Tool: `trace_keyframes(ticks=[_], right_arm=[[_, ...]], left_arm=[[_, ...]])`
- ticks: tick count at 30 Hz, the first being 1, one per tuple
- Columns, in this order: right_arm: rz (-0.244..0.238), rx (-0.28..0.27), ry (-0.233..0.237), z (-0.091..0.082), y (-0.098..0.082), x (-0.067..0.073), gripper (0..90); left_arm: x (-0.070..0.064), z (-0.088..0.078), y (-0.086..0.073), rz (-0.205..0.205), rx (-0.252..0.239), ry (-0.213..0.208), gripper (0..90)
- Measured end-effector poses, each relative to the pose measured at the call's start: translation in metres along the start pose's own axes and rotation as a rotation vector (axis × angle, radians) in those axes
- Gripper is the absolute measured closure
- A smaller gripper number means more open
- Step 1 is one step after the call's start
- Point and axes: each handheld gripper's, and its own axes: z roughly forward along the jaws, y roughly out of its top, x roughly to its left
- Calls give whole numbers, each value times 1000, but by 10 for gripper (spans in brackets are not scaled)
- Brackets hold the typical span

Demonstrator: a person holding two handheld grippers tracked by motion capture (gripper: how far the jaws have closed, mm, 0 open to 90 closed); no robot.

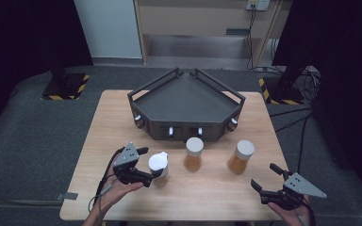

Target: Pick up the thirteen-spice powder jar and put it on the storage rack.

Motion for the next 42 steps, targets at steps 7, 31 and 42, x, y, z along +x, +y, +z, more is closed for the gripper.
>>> trace_keyframes(ticks=[7,31,42], right_arm=[[0,0,0,0,0,0,56],[1,0,-2,0,0,0,58],[3,-1,-1,0,0,0,58]], left_arm=[[-1,13,-5,-3,14,7,58],[-7,23,-27,36,-23,17,291],[-6,23,-25,39,-21,13,294]])
